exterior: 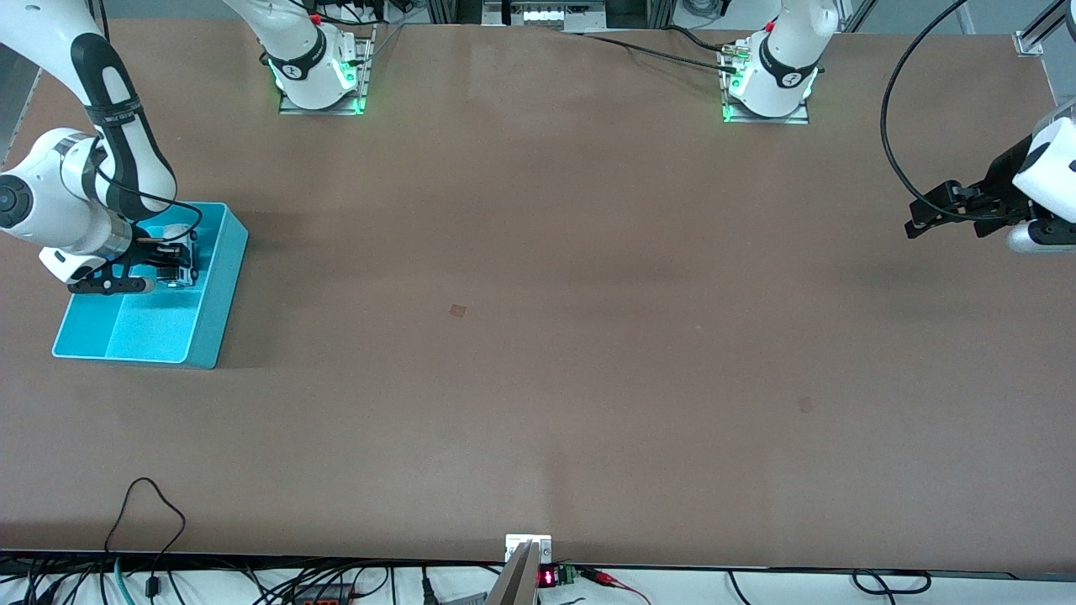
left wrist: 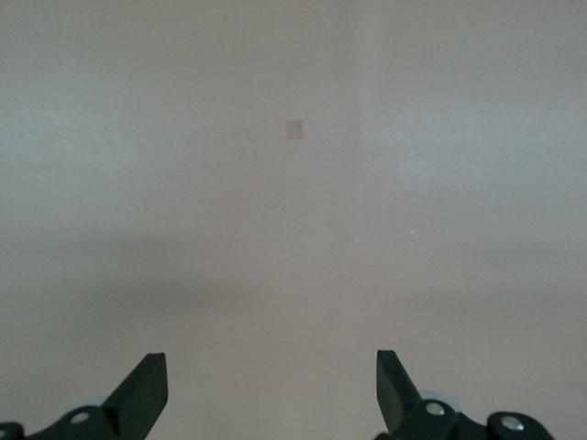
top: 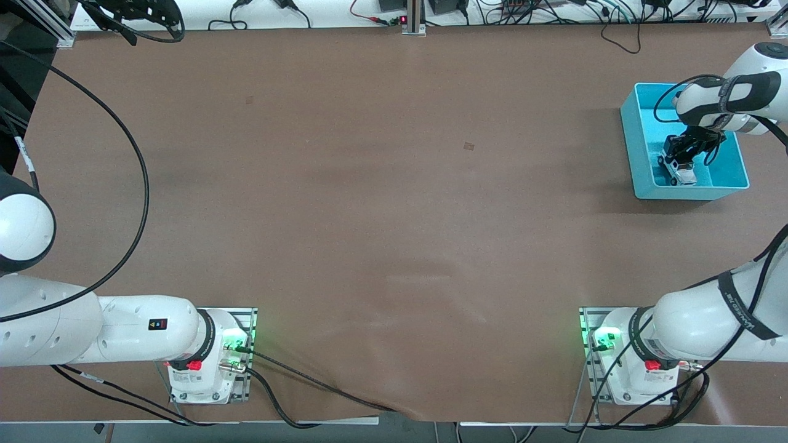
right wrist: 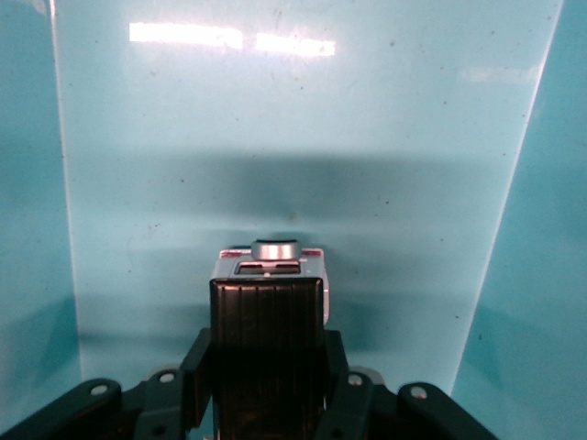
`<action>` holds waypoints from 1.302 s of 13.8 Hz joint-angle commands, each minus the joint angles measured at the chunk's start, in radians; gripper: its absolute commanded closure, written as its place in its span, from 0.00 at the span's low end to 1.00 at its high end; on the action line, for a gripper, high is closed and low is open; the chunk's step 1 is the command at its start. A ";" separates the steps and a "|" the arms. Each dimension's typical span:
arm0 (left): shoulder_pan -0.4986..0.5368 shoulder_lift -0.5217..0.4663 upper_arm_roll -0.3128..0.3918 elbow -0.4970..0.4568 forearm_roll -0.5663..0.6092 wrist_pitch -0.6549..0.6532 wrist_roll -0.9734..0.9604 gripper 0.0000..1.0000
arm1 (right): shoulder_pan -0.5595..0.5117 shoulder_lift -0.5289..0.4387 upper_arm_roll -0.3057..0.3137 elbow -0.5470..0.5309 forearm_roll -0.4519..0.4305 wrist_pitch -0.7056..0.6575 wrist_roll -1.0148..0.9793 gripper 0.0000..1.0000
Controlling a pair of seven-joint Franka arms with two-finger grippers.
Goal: Wind and store white jeep toy
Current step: 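Lower the jeep into the bin and open the right gripper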
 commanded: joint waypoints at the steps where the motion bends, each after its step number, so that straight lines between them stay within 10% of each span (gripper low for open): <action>1: -0.003 -0.003 0.006 -0.001 -0.003 -0.003 0.009 0.00 | -0.009 0.015 0.003 0.020 0.013 0.007 -0.006 0.95; 10: -0.003 0.000 0.006 -0.001 -0.001 -0.002 0.011 0.00 | -0.005 0.023 0.005 0.029 0.010 0.007 -0.012 0.59; 13: -0.003 0.000 0.006 -0.002 -0.001 -0.002 0.011 0.00 | -0.005 0.027 0.006 0.029 0.008 0.007 -0.014 0.13; 18: -0.003 0.001 0.006 -0.002 -0.001 -0.002 0.009 0.00 | -0.002 0.018 0.011 0.030 0.007 0.006 -0.014 0.00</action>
